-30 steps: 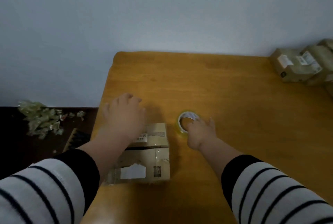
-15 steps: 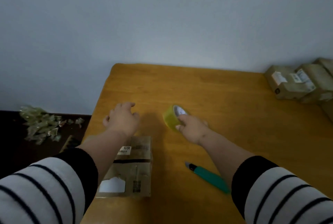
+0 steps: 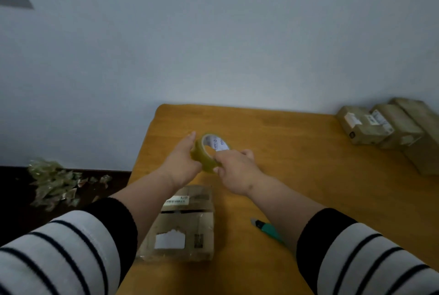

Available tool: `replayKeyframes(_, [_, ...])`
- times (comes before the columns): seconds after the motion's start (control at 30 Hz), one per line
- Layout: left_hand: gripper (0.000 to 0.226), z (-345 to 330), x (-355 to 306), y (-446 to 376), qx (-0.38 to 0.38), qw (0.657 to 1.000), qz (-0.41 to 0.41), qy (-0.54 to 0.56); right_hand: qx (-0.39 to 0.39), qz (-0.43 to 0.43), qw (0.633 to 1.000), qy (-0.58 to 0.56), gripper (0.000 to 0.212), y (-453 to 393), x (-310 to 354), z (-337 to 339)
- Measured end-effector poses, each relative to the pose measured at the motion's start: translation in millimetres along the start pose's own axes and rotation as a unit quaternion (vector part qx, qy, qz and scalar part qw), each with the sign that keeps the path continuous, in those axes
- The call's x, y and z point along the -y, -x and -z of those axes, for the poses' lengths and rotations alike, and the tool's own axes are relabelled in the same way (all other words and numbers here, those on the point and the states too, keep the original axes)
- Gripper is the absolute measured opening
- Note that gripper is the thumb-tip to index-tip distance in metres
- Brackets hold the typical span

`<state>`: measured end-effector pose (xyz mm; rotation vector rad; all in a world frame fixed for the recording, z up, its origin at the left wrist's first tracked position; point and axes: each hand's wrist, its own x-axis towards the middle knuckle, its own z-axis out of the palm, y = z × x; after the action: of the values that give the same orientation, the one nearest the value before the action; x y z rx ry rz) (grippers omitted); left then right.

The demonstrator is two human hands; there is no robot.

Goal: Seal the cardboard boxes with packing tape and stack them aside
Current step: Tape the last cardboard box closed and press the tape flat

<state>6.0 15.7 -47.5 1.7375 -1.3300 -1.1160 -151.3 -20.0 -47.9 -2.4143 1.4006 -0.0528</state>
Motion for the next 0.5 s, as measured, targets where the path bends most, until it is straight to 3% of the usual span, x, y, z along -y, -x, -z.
replayKeyframes(0.5, [0.053,105,51,80,-0.122,0.987,-0.034,-0.102,-0.019,0.004,1.0,-0.01,0.012,26,139,-25])
